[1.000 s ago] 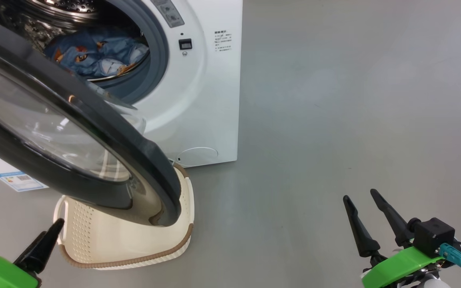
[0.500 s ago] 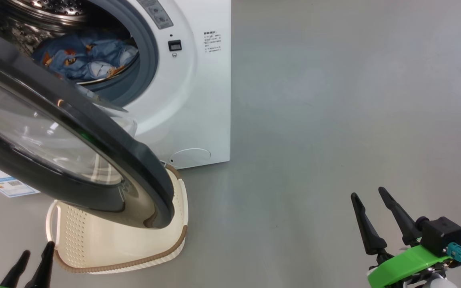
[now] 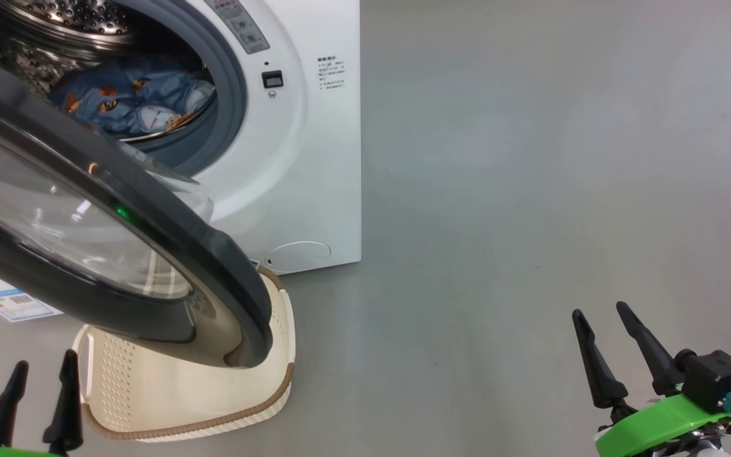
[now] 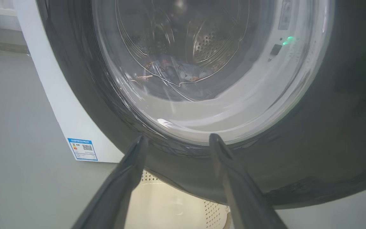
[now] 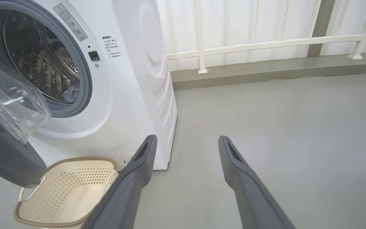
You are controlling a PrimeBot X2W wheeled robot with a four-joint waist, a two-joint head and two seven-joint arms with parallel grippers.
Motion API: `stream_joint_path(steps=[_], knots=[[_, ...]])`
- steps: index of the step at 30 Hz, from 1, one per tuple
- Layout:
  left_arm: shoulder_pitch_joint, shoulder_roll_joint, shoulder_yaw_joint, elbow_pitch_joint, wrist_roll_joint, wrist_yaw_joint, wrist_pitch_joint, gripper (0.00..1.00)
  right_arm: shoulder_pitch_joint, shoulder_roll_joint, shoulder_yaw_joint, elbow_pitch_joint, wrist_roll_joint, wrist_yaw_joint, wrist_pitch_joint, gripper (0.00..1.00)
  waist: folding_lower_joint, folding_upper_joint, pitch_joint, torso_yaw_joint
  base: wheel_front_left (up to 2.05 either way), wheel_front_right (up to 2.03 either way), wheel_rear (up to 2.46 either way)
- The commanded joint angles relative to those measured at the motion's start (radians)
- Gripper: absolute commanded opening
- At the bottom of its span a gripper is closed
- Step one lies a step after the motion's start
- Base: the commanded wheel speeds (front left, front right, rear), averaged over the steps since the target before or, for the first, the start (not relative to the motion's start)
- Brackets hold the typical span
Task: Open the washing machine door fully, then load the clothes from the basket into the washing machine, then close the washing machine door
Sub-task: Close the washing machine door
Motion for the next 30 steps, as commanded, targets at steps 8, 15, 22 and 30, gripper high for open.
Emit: stream_joint_path(steps=[8,15,22,30], knots=[[0.028,-0.040,0.102,-0.074,0.126,-0.003,-0.013,1.00,0.018,-0.013,0.001,-0.028,-0.005,0.001,-0.005,1.00,0.0000,0.0000,-0.001,-0.006,0.00,0.00,0.00],[0.047,-0.076,0.115,-0.087,0.184,-0.003,-0.013,1.00,0.016,-0.009,-0.007,-0.029,-0.006,0.001,-0.005,1.00,0.0000,0.0000,0.007,-0.007,0.00,0.00,0.00],[0.050,-0.095,0.122,-0.082,0.203,-0.003,-0.013,1.00,0.012,-0.006,-0.012,-0.030,-0.008,0.001,-0.005,1.00,0.0000,0.0000,0.012,-0.007,0.00,0.00,0.00],[0.046,-0.103,0.129,-0.084,0.208,-0.003,-0.014,1.00,0.011,-0.005,-0.016,-0.030,-0.009,0.001,-0.005,1.00,0.0000,0.0000,0.014,-0.004,0.00,0.00,0.00]])
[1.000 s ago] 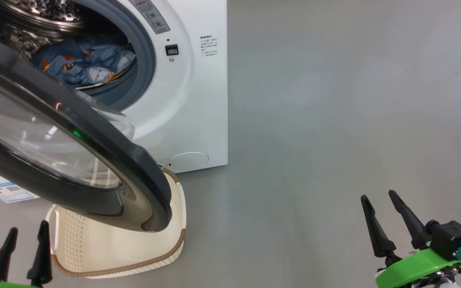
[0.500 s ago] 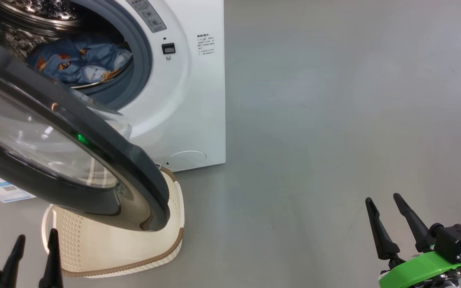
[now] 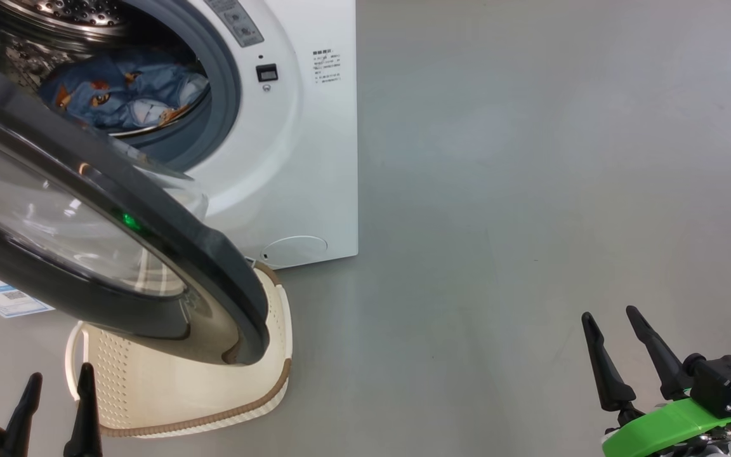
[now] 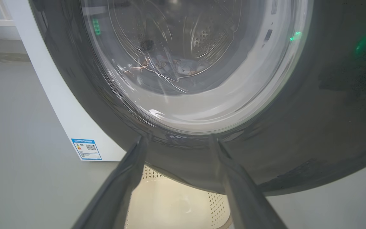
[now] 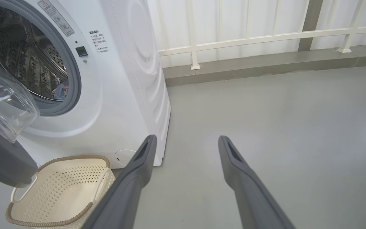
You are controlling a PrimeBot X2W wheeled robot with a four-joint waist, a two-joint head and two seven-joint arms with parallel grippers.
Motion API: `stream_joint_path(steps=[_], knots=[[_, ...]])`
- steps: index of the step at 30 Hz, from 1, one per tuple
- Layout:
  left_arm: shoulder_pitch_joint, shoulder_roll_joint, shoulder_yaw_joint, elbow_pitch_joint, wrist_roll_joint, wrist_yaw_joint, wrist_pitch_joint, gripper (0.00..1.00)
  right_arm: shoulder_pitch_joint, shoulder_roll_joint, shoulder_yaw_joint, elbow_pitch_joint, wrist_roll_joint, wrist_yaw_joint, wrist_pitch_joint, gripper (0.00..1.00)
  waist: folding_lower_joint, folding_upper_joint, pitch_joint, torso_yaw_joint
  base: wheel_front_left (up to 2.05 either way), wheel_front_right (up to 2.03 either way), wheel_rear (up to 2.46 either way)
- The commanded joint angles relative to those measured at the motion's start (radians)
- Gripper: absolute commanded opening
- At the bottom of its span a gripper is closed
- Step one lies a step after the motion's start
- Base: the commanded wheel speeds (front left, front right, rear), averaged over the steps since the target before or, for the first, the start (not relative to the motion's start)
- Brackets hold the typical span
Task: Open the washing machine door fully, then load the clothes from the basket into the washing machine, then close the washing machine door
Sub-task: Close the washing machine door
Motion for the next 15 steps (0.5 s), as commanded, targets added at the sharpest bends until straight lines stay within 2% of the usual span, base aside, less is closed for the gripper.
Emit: stream_joint_path(steps=[1,14,15], knots=[[-0.011,0.014,0.041,-0.025,0.011,-0.003,-0.014,1.00,-0.006,-0.009,0.012,-0.025,-0.010,0.001,-0.005,1.00,0.0000,0.0000,-0.001,0.001,0.00,0.00,0.00],[-0.011,-0.002,0.036,-0.023,0.008,-0.003,-0.014,1.00,-0.006,-0.010,0.021,-0.022,-0.004,0.001,-0.005,1.00,0.0000,0.0000,-0.006,0.018,0.00,0.00,0.00],[-0.011,-0.005,0.036,-0.024,0.008,-0.003,-0.014,1.00,-0.006,-0.010,0.025,-0.021,-0.002,0.001,-0.005,0.92,0.0000,0.0000,-0.007,0.022,0.00,0.00,0.00]])
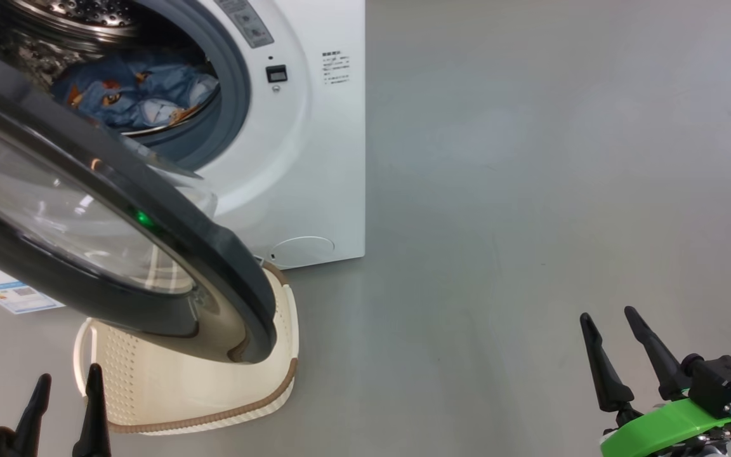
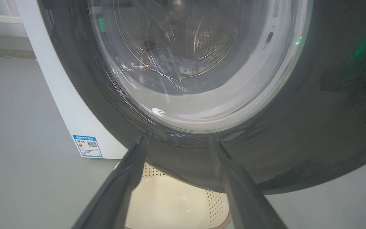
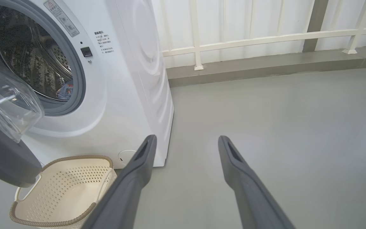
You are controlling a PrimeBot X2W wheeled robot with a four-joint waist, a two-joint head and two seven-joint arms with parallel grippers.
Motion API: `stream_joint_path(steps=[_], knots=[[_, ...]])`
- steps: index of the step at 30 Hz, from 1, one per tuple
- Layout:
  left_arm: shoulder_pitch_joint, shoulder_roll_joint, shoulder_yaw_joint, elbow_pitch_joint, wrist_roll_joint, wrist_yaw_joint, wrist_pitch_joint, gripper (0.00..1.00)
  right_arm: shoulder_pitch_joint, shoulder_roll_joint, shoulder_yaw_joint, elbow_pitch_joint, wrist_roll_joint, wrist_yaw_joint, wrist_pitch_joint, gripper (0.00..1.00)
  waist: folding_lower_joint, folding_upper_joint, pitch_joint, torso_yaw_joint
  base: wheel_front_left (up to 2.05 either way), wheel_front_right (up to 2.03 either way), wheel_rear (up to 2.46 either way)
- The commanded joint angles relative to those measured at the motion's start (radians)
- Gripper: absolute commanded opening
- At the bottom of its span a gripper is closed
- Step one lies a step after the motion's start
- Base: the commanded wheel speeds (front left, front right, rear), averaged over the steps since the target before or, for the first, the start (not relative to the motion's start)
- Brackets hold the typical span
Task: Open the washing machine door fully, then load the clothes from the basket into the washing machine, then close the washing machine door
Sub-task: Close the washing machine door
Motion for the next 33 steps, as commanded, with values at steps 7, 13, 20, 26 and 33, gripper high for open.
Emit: stream_joint_path(steps=[7,13,20,26,33], knots=[[-0.003,0.000,0.027,-0.019,0.003,-0.003,-0.014,1.00,-0.015,-0.012,0.053,-0.016,0.014,0.001,-0.005,0.00,0.0000,-0.0001,-0.013,0.038,0.00,0.00,0.00],[0.001,-0.015,0.023,-0.018,-0.001,-0.003,-0.014,1.00,-0.049,-0.010,0.086,-0.014,0.027,0.001,-0.005,0.00,0.0000,-0.0001,-0.027,0.080,0.00,0.00,0.00],[0.001,-0.031,0.014,-0.029,0.000,-0.003,-0.014,1.00,-0.134,0.005,0.131,-0.018,0.040,0.001,-0.005,0.00,0.0000,-0.0001,-0.037,0.139,0.00,0.00,0.00],[-0.007,-0.040,0.001,-0.035,0.000,-0.003,-0.014,1.00,-0.233,0.016,0.191,-0.009,0.055,0.001,-0.005,0.00,0.0000,-0.0001,-0.038,0.192,0.00,0.00,0.00],[-0.015,-0.045,-0.005,-0.041,-0.001,-0.003,-0.014,1.00,-0.360,0.040,0.254,-0.037,0.074,0.001,-0.005,0.00,0.0000,-0.0001,-0.034,0.233,0.00,0.00,0.00]])
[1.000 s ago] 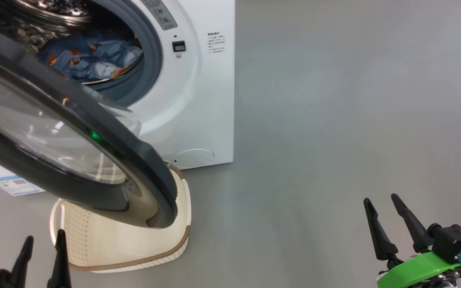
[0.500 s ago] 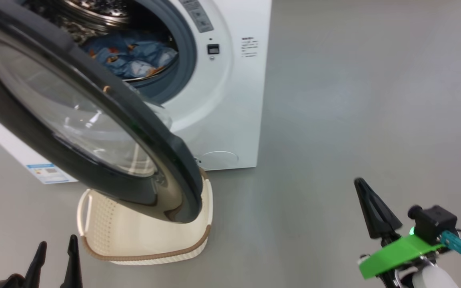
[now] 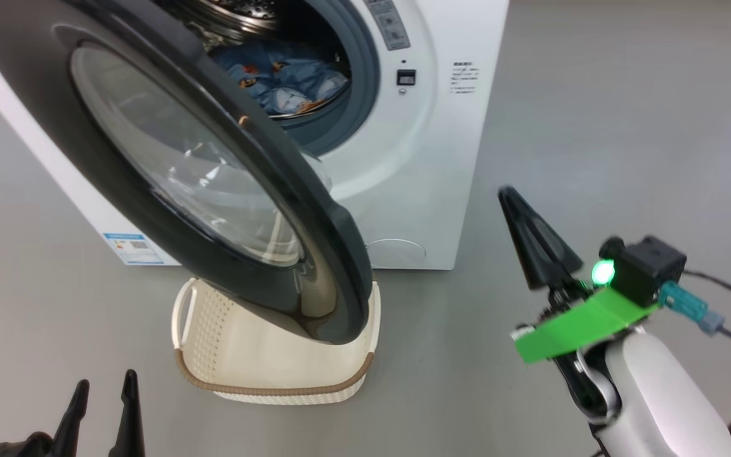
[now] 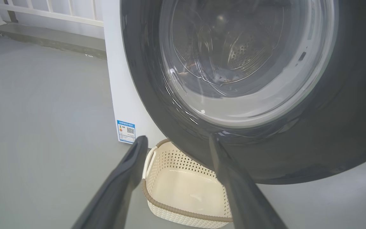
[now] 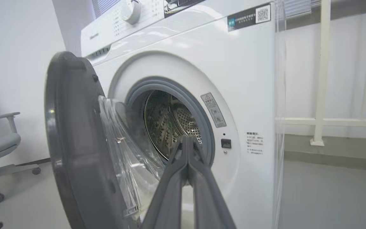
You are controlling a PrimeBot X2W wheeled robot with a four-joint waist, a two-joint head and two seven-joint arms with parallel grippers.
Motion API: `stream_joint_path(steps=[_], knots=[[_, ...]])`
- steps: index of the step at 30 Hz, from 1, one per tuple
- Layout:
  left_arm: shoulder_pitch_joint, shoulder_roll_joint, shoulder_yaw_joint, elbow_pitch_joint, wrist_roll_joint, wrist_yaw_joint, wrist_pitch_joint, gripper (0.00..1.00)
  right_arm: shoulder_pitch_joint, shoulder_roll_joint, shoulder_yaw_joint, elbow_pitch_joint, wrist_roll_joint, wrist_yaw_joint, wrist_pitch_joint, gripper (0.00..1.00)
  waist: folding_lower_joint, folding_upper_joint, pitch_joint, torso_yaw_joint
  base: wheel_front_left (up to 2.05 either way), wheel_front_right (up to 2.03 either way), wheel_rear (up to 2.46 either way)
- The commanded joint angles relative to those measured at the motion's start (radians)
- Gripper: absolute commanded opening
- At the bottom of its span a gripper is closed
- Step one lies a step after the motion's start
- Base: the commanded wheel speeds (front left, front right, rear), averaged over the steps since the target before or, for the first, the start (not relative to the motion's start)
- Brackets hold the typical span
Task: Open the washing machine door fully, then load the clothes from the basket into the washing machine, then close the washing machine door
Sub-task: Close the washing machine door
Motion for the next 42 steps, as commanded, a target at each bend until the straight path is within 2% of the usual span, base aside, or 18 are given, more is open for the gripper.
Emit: stream_joint_path(steps=[1,10,16,22,27,35,42], knots=[[-0.032,0.015,0.033,-0.029,-0.001,-0.003,-0.014,1.00,-0.044,0.014,0.027,-0.041,0.018,0.001,-0.005,0.00,0.0000,0.0000,0.002,0.014,0.00,0.00,0.00],[-0.035,0.012,0.028,-0.045,-0.001,-0.003,-0.014,1.00,-0.192,0.044,0.096,-0.172,0.041,0.001,-0.005,0.00,0.0000,0.0000,0.001,0.027,0.00,0.00,0.00],[-0.037,0.012,0.020,-0.053,0.000,-0.003,-0.014,1.00,-0.258,0.069,0.197,-0.254,0.050,0.001,-0.005,0.00,0.0000,0.0000,-0.001,0.035,0.00,0.00,0.00],[-0.039,0.007,0.018,-0.058,-0.001,-0.003,-0.014,1.00,-0.255,0.087,0.328,-0.286,0.073,0.001,-0.005,0.00,0.0000,0.0000,0.000,0.047,0.00,0.00,0.00],[-0.034,0.002,0.021,-0.060,-0.003,-0.003,-0.014,1.00,-0.216,0.095,0.415,-0.257,0.099,0.001,-0.005,0.00,0.0000,0.0000,0.001,0.053,0.00,0.00,0.00],[-0.039,0.002,0.022,-0.062,-0.007,-0.003,-0.014,1.00,-0.156,0.089,0.563,-0.126,0.138,0.001,-0.005,0.00,0.0000,0.0000,0.016,0.062,0.00,0.00,0.00],[-0.043,0.004,0.023,-0.058,-0.009,-0.003,-0.014,1.00,-0.110,0.065,0.618,0.013,0.171,0.001,-0.005,0.00,0.0000,0.0000,0.029,0.060,0.00,0.00,0.00]])
